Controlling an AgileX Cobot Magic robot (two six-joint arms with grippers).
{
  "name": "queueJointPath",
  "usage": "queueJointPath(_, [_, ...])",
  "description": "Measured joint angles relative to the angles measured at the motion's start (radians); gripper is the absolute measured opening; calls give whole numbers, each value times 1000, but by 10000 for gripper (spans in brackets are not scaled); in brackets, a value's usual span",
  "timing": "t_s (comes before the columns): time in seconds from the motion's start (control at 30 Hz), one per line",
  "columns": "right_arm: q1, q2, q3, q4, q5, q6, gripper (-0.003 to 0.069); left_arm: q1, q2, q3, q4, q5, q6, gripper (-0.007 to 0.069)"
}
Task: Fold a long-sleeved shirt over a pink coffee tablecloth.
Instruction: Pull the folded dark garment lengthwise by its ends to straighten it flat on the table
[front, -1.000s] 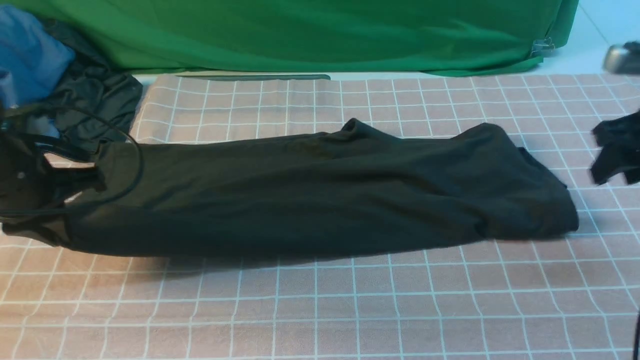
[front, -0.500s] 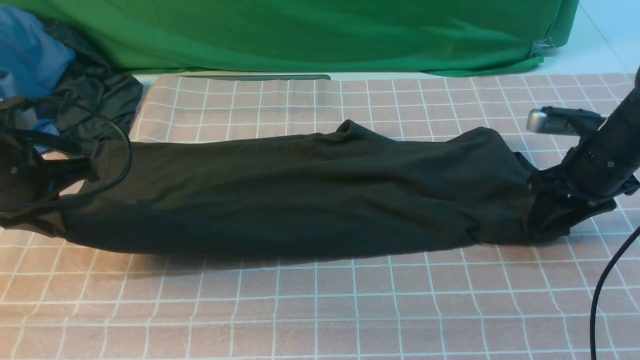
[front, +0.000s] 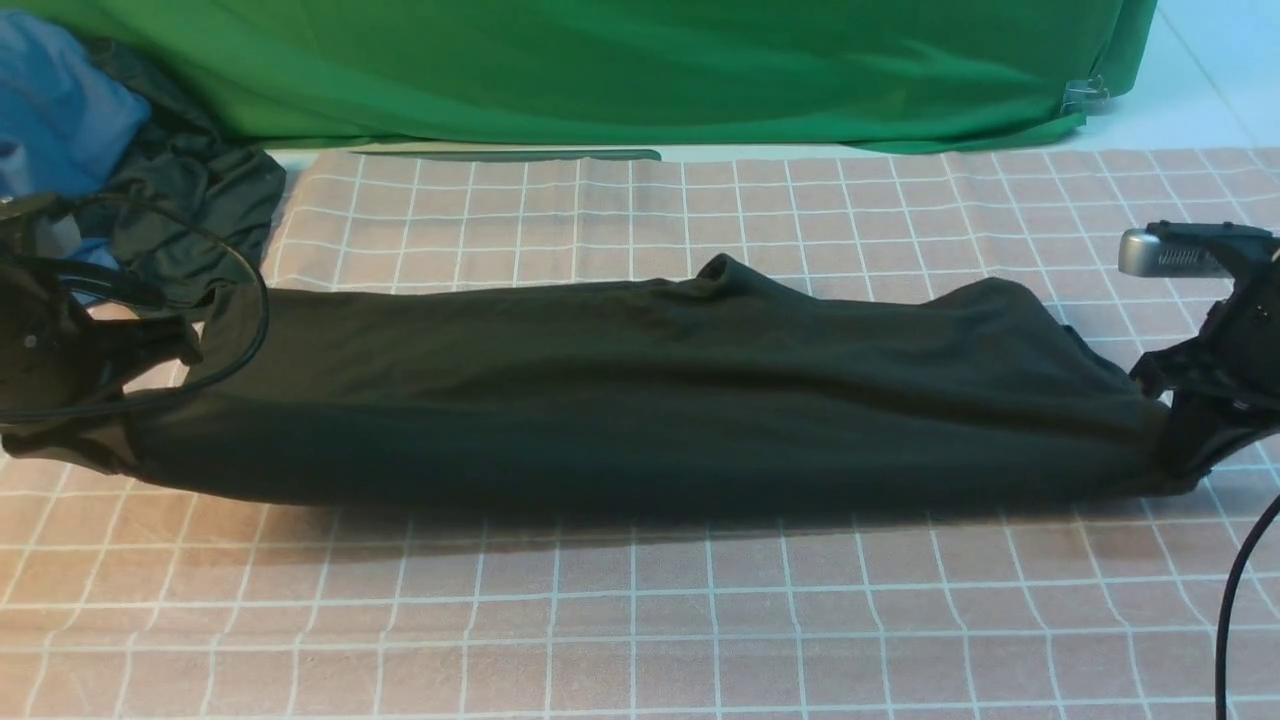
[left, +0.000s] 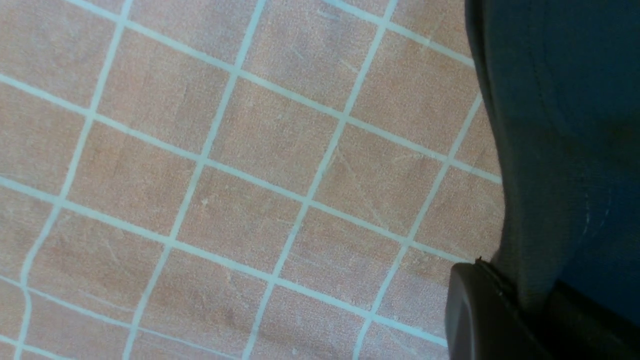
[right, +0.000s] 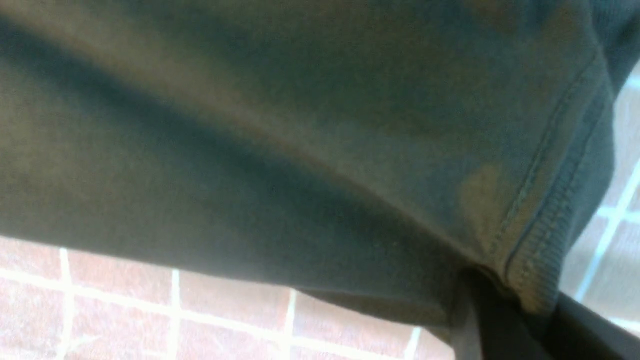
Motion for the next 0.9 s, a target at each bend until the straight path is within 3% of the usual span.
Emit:
queueJointPath(0.07, [0,0,0,-2,12,18,131,0,0,0,-1,16,0,46])
queueJointPath(0.2, [-3,0,-2,-27,30,48,286,0,0,0,11,39,-8,56])
queueJointPath(0.27, [-4,0,-26,-33,45,59,337,0,0,0,22,38,-12,101])
queueJointPath(0.33, [-4,-1,-51,-34,49,63,337,0,0,0,37,34,-23,139])
queueJointPath(0.5, [30,-37,-185,-36,31,74,190,0,-3,-39,102,32,-79,349])
queueJointPath(0.57, [50,-40,-222,-34,-9,74,189,0,-9,-62,85,32,-82,410])
queueJointPath(0.67, [88,-32,-256,-27,-92,74,265,0,-17,-92,-11,33,-54,449])
queueJointPath(0.8, [129,36,-300,-17,-180,71,451,0,-18,-96,-189,52,49,443])
queueJointPath(0.9, [145,102,-323,-15,-209,70,521,0,-17,-96,-232,79,76,422])
